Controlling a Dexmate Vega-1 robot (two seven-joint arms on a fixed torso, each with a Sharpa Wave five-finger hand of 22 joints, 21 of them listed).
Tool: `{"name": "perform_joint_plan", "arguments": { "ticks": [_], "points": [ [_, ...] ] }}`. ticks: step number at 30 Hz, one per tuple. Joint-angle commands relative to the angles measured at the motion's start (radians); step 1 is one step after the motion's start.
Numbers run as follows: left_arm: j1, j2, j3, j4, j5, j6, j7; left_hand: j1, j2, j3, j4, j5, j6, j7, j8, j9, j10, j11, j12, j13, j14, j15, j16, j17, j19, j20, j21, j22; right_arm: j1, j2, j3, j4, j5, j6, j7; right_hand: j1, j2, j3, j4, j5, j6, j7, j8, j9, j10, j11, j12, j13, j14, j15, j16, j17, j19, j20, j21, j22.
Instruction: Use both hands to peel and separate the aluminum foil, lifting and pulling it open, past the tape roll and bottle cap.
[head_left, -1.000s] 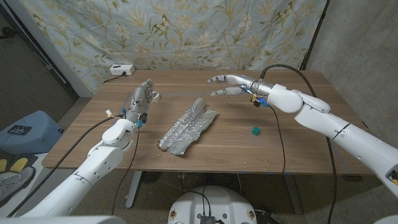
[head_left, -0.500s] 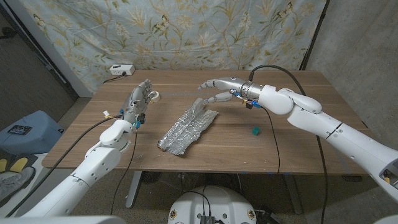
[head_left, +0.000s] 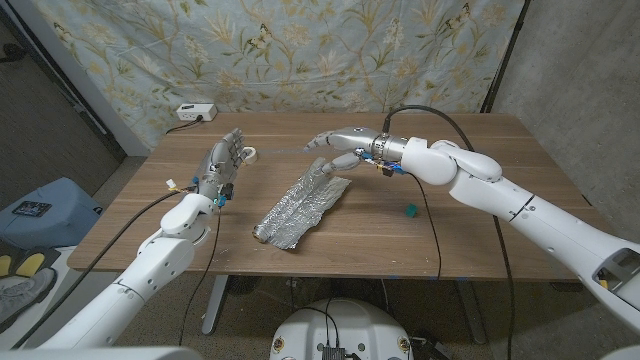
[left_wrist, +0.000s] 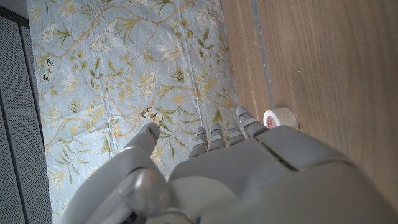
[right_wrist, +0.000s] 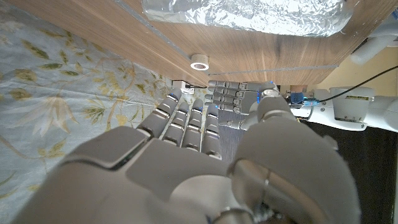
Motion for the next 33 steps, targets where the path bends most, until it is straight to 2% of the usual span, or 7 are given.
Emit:
{"name": "perform_joint_plan", "arguments": {
  "ticks": [1,5,7,10,13,16,33],
  "points": [
    [-0.005,-0.01,0.004,0.004,-0.007,-0.004,-0.004,-0.013,0.001,-0.003,-0.002,0.005,0.005,0.005,0.004,0.003,0.006,0.008,0.0,0.002,0.007,0.005,0.004,0.003,0.008,0.002,-0.001,0.003,0.034,0.056,-0.046,0.031,-0.049,0.014,0.014,0.024,0.002,0.012,0.002,0.007,0.011,-0.005,0.006,0.005,0.004,-0.011,0.001,0.003,0.011,-0.001,0.002,-0.001,0.008,0.006,0.001,0.005],
    [-0.002,-0.024,-0.003,0.009,-0.019,-0.023,-0.007,-0.026,0.005,-0.008,0.009,0.002,0.007,0.005,0.005,0.003,0.006,0.011,0.0,0.002,0.008,0.007,0.006,0.007,0.01,0.002,-0.003,0.004,0.047,0.076,-0.062,0.046,-0.049,0.014,0.026,0.044,-0.001,0.017,0.003,0.008,0.014,-0.015,0.006,0.006,0.004,-0.028,-0.002,0.003,0.011,-0.003,0.0,-0.001,0.003,0.008,-0.001,0.005],
    [-0.001,-0.015,-0.006,0.004,-0.014,-0.019,-0.005,-0.031,0.006,-0.01,0.013,0.001,0.008,0.006,0.005,0.003,0.007,0.012,0.0,0.002,0.009,0.008,0.007,0.008,0.011,0.003,-0.003,0.004,0.051,0.082,-0.067,0.049,-0.055,0.015,0.027,0.058,-0.004,0.02,0.004,0.008,0.018,-0.025,0.007,0.006,0.004,-0.052,-0.005,0.003,0.012,-0.004,-0.001,-0.001,0.004,0.007,-0.001,0.005],
    [-0.002,-0.011,-0.014,0.01,-0.019,-0.024,-0.013,-0.041,0.007,-0.014,0.022,0.0,0.006,0.008,0.004,0.003,0.005,0.012,-0.001,0.002,0.006,0.011,0.007,0.009,0.011,0.005,-0.004,0.004,0.056,0.086,-0.077,0.054,-0.065,0.021,0.026,0.075,-0.012,0.022,0.008,0.008,0.035,-0.058,0.011,0.006,0.014,-0.076,-0.005,0.004,0.016,-0.009,-0.001,0.0,0.002,0.009,-0.002,0.005],
    [-0.008,-0.003,-0.019,0.02,-0.018,-0.025,-0.025,-0.047,0.007,-0.017,0.026,-0.001,0.004,0.008,0.003,0.003,0.001,0.009,-0.003,0.002,0.002,0.01,0.005,0.01,0.011,0.007,-0.006,0.004,0.061,0.09,-0.088,0.057,-0.077,0.026,0.033,0.086,-0.014,0.024,0.011,0.008,0.049,-0.073,0.014,0.007,0.021,-0.097,-0.005,0.004,0.025,-0.019,0.002,0.0,0.003,0.008,-0.001,0.005],
    [-0.015,0.006,-0.021,0.029,-0.015,-0.023,-0.035,-0.05,0.005,-0.018,0.028,-0.001,0.005,0.008,0.004,0.003,-0.001,0.01,-0.004,0.002,0.0,0.01,0.004,0.009,0.012,0.007,-0.007,0.004,0.071,0.1,-0.103,0.061,-0.084,0.024,0.052,0.095,-0.019,0.023,0.013,0.007,0.059,-0.08,0.015,0.007,0.026,-0.099,-0.006,0.005,0.029,-0.048,0.002,0.0,0.007,-0.004,0.0,0.005],
    [-0.031,0.024,-0.013,0.032,-0.015,-0.013,-0.071,-0.051,0.007,-0.013,0.022,0.002,0.032,0.01,0.011,0.002,0.017,0.008,0.0,0.001,0.01,0.004,0.005,0.005,0.027,-0.007,-0.009,0.004,0.093,0.128,-0.159,0.07,-0.12,0.032,0.112,0.106,-0.024,0.02,0.019,0.006,0.093,-0.083,0.023,0.008,0.052,-0.11,-0.002,0.007,0.052,-0.053,0.008,0.0,0.008,-0.011,0.0,0.005]
  ]
}}
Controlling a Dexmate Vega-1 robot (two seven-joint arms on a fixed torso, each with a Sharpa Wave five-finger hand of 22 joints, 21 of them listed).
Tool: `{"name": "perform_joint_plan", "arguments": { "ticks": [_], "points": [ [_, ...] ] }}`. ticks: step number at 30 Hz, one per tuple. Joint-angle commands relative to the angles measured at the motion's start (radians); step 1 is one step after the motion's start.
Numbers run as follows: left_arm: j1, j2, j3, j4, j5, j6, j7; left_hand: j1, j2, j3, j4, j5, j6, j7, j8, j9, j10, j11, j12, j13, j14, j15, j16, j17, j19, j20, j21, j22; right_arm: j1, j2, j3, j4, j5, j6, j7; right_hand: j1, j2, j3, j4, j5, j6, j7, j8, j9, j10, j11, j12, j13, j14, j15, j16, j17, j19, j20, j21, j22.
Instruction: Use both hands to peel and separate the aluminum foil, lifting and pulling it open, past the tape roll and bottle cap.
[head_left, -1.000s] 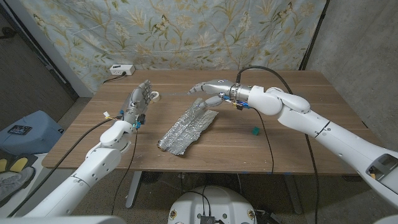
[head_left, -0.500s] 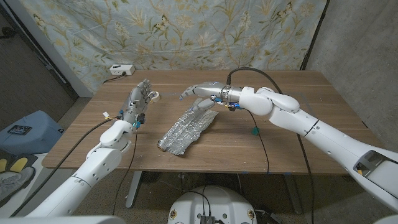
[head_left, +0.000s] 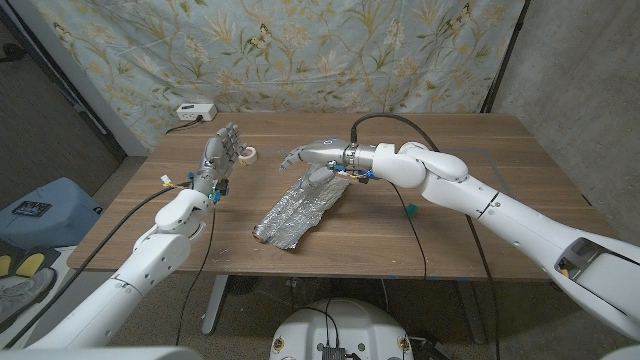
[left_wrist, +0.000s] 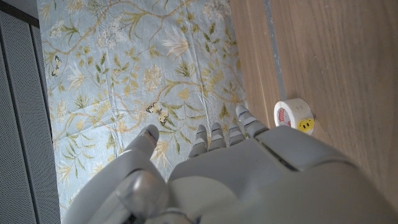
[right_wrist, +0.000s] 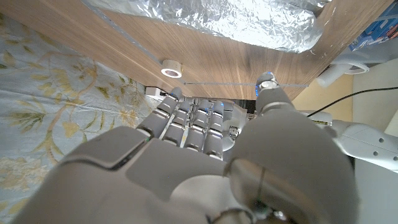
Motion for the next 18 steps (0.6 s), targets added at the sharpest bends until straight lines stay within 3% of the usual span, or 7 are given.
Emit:
{"name": "perform_joint_plan", "arguments": {
  "ticks": [1,18],
  "points": [
    [-0.003,0.022,0.0,-0.01,0.0,0.013,-0.022,-0.004,0.005,0.01,-0.001,0.002,0.007,0.003,0.007,0.002,0.008,0.006,0.004,0.003,0.005,-0.001,0.005,0.002,0.004,-0.006,-0.003,0.004,0.016,0.018,-0.042,0.01,-0.028,0.011,0.041,0.012,0.0,-0.003,0.004,0.006,0.012,0.001,0.009,0.003,0.012,-0.005,0.003,0.003,0.012,-0.023,0.009,0.0,0.004,-0.007,0.0,0.005],
    [0.016,0.025,-0.016,-0.038,-0.028,0.022,-0.021,-0.003,0.009,0.016,-0.004,0.004,0.004,-0.003,0.003,0.002,0.004,0.01,0.002,0.003,0.003,0.002,0.003,0.001,-0.006,0.002,-0.012,0.004,0.05,0.068,-0.096,0.068,-0.05,0.043,0.075,0.025,0.001,-0.001,0.004,0.006,0.018,-0.004,0.007,0.004,0.016,-0.009,0.001,0.004,0.026,-0.032,0.013,0.001,0.013,-0.012,0.003,0.006]
  ]
}}
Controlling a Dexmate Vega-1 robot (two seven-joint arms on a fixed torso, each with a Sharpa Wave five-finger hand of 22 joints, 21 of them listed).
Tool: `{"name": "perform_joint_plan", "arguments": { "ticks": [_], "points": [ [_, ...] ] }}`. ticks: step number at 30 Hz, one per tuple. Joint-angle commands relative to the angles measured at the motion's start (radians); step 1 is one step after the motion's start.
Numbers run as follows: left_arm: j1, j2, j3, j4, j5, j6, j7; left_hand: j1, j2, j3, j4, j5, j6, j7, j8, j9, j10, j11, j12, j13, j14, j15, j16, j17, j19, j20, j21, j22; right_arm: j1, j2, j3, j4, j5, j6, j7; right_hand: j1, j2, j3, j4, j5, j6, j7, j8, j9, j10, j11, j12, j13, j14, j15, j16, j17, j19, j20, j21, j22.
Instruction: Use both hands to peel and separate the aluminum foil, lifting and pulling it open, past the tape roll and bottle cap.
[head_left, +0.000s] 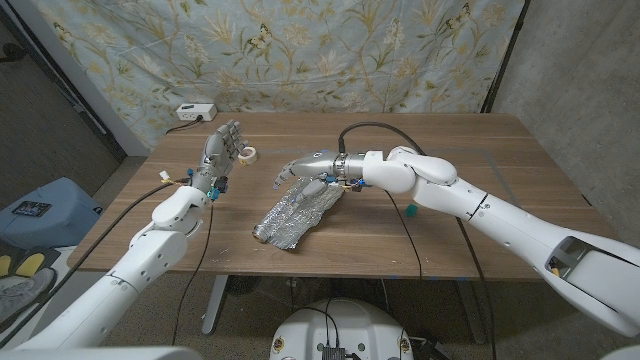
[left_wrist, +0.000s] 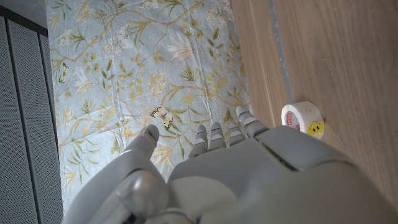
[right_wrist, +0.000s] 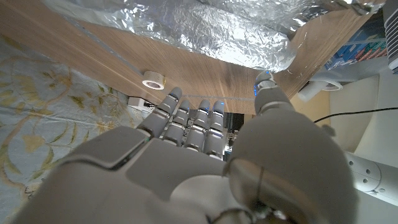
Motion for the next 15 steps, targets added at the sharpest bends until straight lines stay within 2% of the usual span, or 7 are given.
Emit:
{"name": "perform_joint_plan", "arguments": {
  "ticks": [1,15],
  "points": [
    [0.016,0.004,-0.011,-0.02,-0.017,0.008,0.001,0.0,0.005,0.011,0.0,0.004,-0.001,0.002,0.003,0.002,-0.001,0.007,0.001,0.003,-0.003,0.008,0.002,0.001,-0.006,0.002,-0.004,0.004,0.03,0.037,-0.039,0.051,-0.017,0.026,0.018,0.016,0.002,0.003,0.0,0.006,0.008,-0.003,0.007,0.004,0.01,-0.003,0.001,0.004,0.01,-0.034,0.004,0.001,0.007,-0.007,0.003,0.006],
    [0.027,0.0,-0.013,-0.042,-0.021,0.018,0.022,-0.008,-0.001,0.009,0.002,0.004,-0.019,0.0,-0.004,0.002,-0.016,0.009,-0.006,0.003,-0.016,0.013,-0.001,0.002,-0.019,0.01,-0.014,0.004,0.1,0.085,-0.068,0.187,-0.029,0.063,-0.017,0.028,0.002,0.004,0.0,0.006,0.015,-0.012,0.006,0.004,0.017,-0.009,-0.001,0.004,0.024,-0.044,0.008,0.003,0.015,-0.013,0.005,0.006]
  ]
}}
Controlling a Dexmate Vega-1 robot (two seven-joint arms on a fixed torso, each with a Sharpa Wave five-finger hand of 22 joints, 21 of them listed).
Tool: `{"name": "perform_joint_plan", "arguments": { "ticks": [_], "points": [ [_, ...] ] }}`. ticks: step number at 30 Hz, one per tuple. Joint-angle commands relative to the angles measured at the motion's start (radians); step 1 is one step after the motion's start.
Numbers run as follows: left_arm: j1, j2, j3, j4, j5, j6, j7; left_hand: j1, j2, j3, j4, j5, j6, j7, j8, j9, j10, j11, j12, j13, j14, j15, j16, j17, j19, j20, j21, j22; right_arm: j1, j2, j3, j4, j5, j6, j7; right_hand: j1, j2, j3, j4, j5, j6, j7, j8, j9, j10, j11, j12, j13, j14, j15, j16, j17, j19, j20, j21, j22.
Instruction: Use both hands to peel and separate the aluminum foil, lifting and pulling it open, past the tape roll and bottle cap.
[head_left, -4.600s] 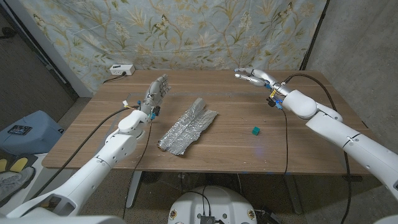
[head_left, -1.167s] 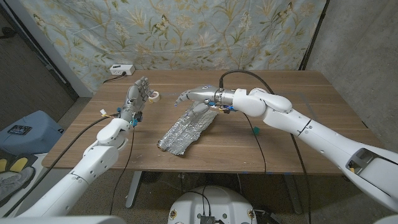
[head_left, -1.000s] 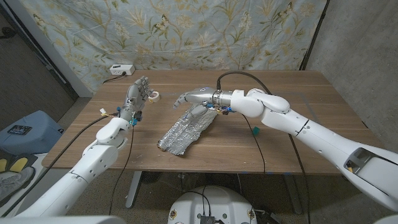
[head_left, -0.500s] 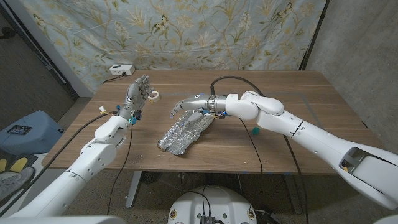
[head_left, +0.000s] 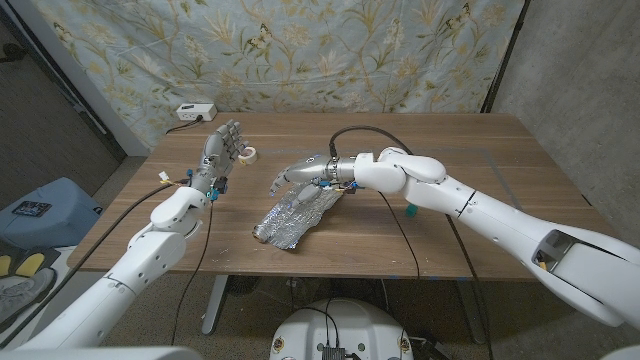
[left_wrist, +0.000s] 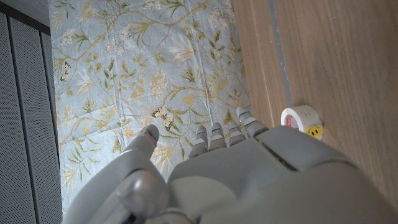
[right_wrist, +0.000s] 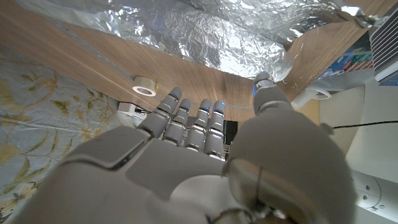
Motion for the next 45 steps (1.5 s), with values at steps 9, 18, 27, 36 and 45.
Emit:
{"name": "perform_joint_plan", "arguments": {
  "ticks": [9,18,27,36,45],
  "points": [
    [-0.007,-0.009,0.006,-0.002,-0.011,0.021,0.012,-0.012,-0.001,0.01,0.003,0.004,-0.002,0.008,-0.001,0.002,-0.002,0.002,0.001,0.003,-0.001,0.004,0.001,0.002,-0.004,0.004,-0.004,0.004,0.076,0.05,-0.041,0.134,-0.03,0.02,-0.045,0.014,0.002,0.003,0.002,0.005,0.004,-0.003,0.004,0.005,0.007,-0.001,-0.002,0.005,0.014,-0.047,0.009,0.004,0.009,-0.006,0.005,0.006],
    [-0.014,-0.013,0.008,0.009,-0.016,0.023,0.007,-0.012,0.001,0.013,0.001,0.005,0.004,0.01,0.001,0.002,0.003,0.004,0.003,0.003,0.004,0.001,0.003,0.001,-0.002,0.002,-0.006,0.004,0.093,0.064,-0.059,0.159,-0.046,-0.008,-0.05,0.018,0.002,0.002,0.004,0.005,-0.002,-0.002,-0.001,0.005,0.001,0.0,-0.007,0.006,0.01,-0.043,0.008,0.006,0.007,-0.003,0.003,0.006],
    [-0.013,-0.014,0.008,0.013,-0.02,0.025,0.006,-0.012,0.002,0.015,0.0,0.006,0.005,0.011,0.001,0.002,0.004,0.003,0.003,0.003,0.006,0.002,0.003,0.001,-0.001,0.001,-0.007,0.004,0.105,0.071,-0.078,0.172,-0.058,-0.031,-0.049,0.023,0.002,0.001,0.004,0.005,-0.008,-0.002,-0.005,0.005,-0.006,-0.003,-0.011,0.006,0.003,-0.034,0.005,0.007,0.0,0.004,0.001,0.007],
    [-0.016,-0.012,0.009,0.013,-0.021,0.031,0.008,-0.012,0.002,0.016,-0.002,0.006,0.005,0.011,0.001,0.002,0.005,0.002,0.003,0.003,0.006,0.002,0.003,0.0,0.002,0.0,-0.007,0.004,0.104,0.063,-0.087,0.154,-0.065,-0.047,-0.042,0.03,-0.001,-0.001,0.004,0.004,-0.009,-0.014,-0.009,0.005,-0.008,-0.011,-0.015,0.005,-0.012,-0.011,-0.001,0.009,-0.02,0.023,-0.006,0.007],
    [-0.016,-0.016,0.008,0.019,-0.026,0.029,0.005,-0.012,0.002,0.018,-0.003,0.007,0.008,0.013,0.001,0.002,0.008,0.004,0.005,0.003,0.009,0.001,0.003,0.0,0.003,0.0,-0.008,0.004,0.11,0.06,-0.099,0.137,-0.072,-0.061,-0.003,0.048,-0.016,-0.002,-0.002,0.007,-0.024,-0.023,-0.018,0.004,-0.02,-0.016,-0.023,0.004,-0.041,0.008,-0.013,0.008,-0.066,0.035,-0.015,0.007]
  ]
}}
